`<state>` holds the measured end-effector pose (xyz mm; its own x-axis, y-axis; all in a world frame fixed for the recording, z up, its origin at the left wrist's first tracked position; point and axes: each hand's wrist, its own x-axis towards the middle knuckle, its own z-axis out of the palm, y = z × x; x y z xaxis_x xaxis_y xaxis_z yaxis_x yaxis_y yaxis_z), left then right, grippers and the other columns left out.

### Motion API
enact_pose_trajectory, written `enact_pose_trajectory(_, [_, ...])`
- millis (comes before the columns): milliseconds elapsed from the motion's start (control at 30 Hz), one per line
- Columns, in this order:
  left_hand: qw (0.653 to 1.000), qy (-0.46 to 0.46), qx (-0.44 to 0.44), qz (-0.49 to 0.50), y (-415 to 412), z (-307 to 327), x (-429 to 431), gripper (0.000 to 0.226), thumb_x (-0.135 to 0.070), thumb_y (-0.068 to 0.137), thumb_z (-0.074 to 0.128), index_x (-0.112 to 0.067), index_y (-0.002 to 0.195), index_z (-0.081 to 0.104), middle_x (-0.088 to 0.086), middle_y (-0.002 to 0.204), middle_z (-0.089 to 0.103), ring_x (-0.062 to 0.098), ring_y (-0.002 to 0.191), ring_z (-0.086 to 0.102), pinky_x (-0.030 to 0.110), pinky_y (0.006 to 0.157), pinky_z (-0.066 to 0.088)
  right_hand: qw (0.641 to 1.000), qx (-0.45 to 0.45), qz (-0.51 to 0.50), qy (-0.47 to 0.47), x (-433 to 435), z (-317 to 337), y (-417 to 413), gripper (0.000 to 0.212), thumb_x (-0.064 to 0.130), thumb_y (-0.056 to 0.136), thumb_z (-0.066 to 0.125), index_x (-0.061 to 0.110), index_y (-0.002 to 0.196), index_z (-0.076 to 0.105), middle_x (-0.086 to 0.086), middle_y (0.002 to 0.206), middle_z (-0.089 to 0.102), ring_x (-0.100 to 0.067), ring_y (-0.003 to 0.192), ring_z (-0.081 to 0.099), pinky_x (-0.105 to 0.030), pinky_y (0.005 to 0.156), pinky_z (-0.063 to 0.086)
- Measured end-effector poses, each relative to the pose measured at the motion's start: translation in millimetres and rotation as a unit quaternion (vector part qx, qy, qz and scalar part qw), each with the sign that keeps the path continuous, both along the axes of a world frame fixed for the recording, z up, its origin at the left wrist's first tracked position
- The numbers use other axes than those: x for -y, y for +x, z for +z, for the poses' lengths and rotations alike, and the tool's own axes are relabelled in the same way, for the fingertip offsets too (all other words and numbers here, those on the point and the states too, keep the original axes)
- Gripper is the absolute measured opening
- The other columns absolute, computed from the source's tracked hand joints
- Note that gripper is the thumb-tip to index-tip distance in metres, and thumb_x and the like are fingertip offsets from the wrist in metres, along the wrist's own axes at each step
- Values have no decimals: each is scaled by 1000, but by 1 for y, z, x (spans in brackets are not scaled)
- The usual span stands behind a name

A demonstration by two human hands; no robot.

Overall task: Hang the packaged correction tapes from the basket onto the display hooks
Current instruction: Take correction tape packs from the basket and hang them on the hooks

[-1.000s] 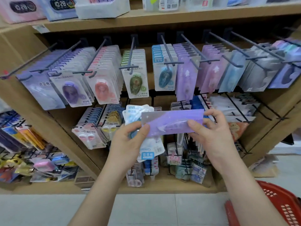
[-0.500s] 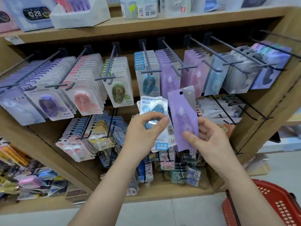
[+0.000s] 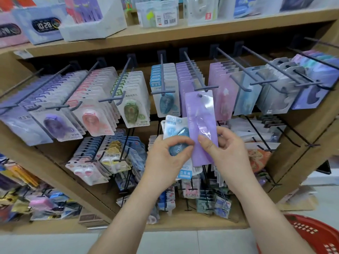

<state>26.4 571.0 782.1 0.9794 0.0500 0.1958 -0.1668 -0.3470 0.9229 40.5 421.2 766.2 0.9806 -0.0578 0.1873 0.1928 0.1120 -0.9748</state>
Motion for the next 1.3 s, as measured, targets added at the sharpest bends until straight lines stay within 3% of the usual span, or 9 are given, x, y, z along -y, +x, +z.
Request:
enact_pose_trajectory(200, [998,-17,10,53,3,-6,-9,33,-21,93,66,-53,85,72,-1,113,59,12,105,61,43,92,54,993,-63,89,-51,4,5,12,20,24,97,61,31,115,61,0,97,75,-18,84,73,-38,63,61])
enact_pose_trajectory(267, [997,-31,4,64,0,-7,-16,34,-20,97,61,-51,89,73,4,120,58,16,109,60,44,91,55,995,-51,63,-60,7,8,16,18,22,97,61,36,109,62,0,94,75,-20,78,71,-35,60,60])
enact_pose_trajectory(467, [994,-106,10,24,-17,0,-18,34,-19,97,60,-49,113,66,-22,124,60,-5,111,59,19,84,53,992,-41,-46,-113,-6,0,51,16,39,92,66,54,85,67,2,78,74,-27,79,71,-51,76,59])
enact_pose_trajectory(533, [991,-130,11,11,-19,-1,-17,46,-18,95,62,-55,122,55,-29,126,57,-1,116,58,28,91,54,986,-55,-34,-156,-7,-2,55,9,46,93,61,49,99,68,6,81,73,-21,81,69,-43,80,57])
enact_pose_trajectory(667, [981,-193,2,-7,-22,-4,-19,65,-19,90,65,-61,131,36,-2,138,58,20,117,64,46,91,57,915,-70,-94,-386,4,-1,37,66,54,97,48,20,152,33,-10,140,50,-26,127,50,-39,101,41])
enact_pose_trajectory(767, [978,-209,-8,-7,-21,-6,-18,71,-20,88,71,-46,140,31,4,132,63,24,113,66,46,88,58,975,-85,56,-196,6,10,8,65,49,92,58,29,149,37,5,128,61,-16,120,59,-37,100,47])
enact_pose_trajectory(867, [976,-218,-22,-1,-20,-6,-13,63,-24,84,73,-28,139,42,5,126,67,25,109,68,42,82,60,957,-140,254,9,1,8,-7,58,26,89,65,32,143,45,-1,118,72,-22,110,69,-46,94,55])
enact_pose_trajectory(967, [976,-214,-40,-8,-20,-4,-10,45,-23,85,67,-13,127,57,9,114,72,29,102,71,39,75,61,967,-96,235,-3,-2,5,-9,58,3,90,65,38,134,50,-2,111,75,-22,102,72,-36,80,60])
enact_pose_trajectory(1300, [961,-265,-38,62,-19,4,-15,46,-11,83,72,-15,127,59,5,108,75,25,92,74,35,64,60,979,-77,187,-2,-8,-4,-10,49,5,88,69,32,126,53,2,109,74,-21,99,73,-45,83,61])
